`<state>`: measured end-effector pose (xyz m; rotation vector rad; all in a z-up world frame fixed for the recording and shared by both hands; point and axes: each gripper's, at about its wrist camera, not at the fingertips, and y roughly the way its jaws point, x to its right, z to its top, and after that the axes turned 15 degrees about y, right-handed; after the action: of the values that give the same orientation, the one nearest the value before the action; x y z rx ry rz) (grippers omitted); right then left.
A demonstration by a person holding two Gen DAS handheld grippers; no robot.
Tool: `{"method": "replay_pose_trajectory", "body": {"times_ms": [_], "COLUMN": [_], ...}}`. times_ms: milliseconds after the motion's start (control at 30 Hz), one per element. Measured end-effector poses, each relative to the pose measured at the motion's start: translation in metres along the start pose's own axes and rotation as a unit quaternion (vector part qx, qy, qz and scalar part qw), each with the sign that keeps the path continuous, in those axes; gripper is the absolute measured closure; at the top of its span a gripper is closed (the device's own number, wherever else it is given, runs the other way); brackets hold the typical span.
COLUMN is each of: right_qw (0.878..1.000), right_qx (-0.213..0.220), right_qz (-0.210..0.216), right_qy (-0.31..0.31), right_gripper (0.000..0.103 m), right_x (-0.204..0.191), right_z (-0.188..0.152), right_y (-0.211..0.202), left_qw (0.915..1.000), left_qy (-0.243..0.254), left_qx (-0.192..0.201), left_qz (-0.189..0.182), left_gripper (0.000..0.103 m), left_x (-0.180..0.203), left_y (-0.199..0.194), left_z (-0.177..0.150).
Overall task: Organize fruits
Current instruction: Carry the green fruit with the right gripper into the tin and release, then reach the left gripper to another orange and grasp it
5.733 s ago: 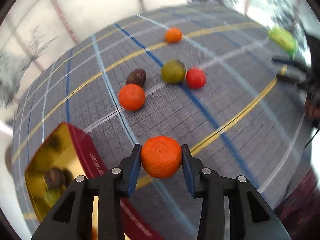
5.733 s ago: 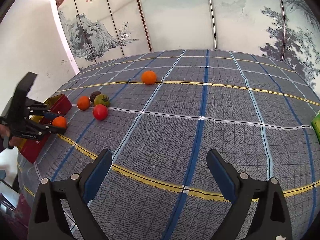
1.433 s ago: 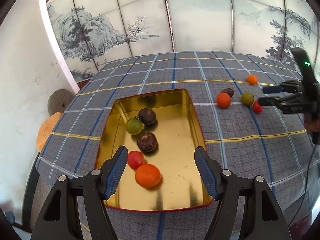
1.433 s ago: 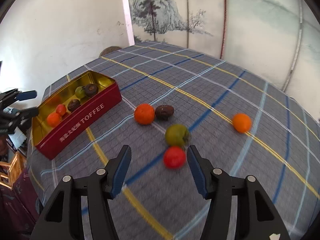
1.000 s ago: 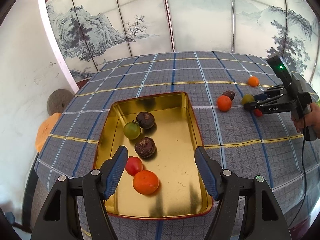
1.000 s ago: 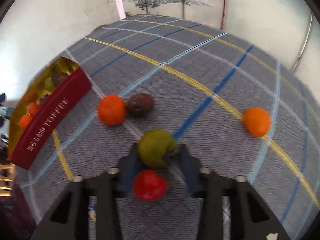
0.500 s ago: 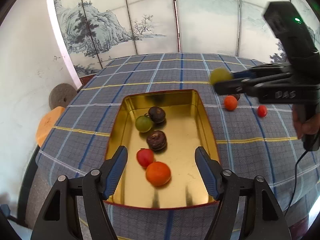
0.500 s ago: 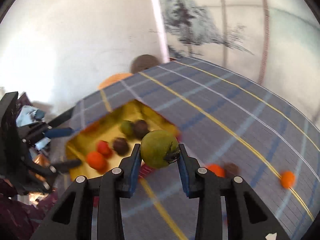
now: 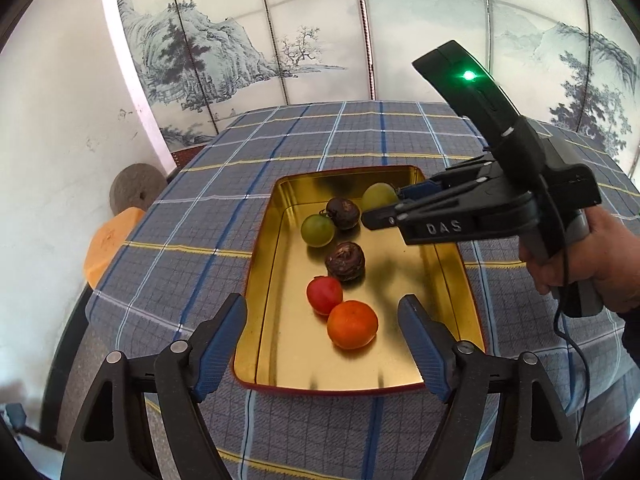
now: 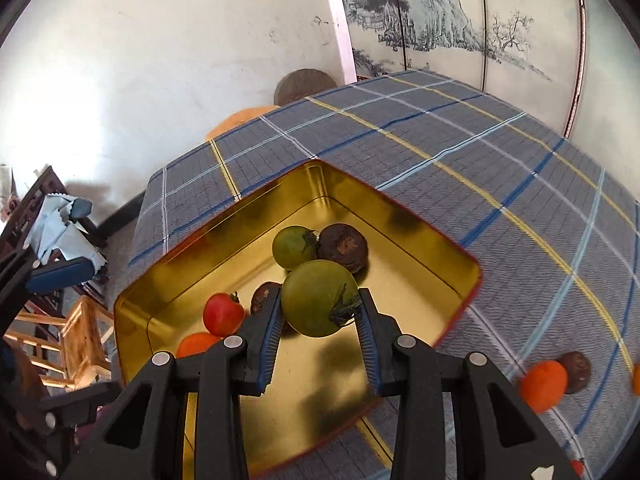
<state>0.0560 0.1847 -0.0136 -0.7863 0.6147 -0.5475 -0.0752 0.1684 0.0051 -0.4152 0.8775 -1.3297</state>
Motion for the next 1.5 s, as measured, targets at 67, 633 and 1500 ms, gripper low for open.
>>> {"method": "replay_pose_trajectory", "body": {"times_ms": [67,633,1500], "right_qw": [1.000,0.957,0.943], "right_qx": [0.005,0.128,0.185], "right_qz": [0.002,-0.230,-0.139], "right_qy": [0.010,0.120,0.240], "right_gripper": [0.065,0.029,0.019], "right_x": [0.000,0.153,0.232], "right_z": [0.002,-0.148,-0.211], "right_y": [0.000,-0.171,-0.220], "left_qw": [1.0000,0.9968,0.9602], "left_qy": [-0.001,0.059,0.211], "left_qx": [-0.002,0.020,-0.090], "left_qz": [0.001,-0.049,-0.159], "left_gripper": [0.024,0.023,0.029], "left_x": [-0.001,0.042,0.157], "left_y": [0.000,-0.017,0.175], "left_z": [-0.001,0.020,0.178]}}
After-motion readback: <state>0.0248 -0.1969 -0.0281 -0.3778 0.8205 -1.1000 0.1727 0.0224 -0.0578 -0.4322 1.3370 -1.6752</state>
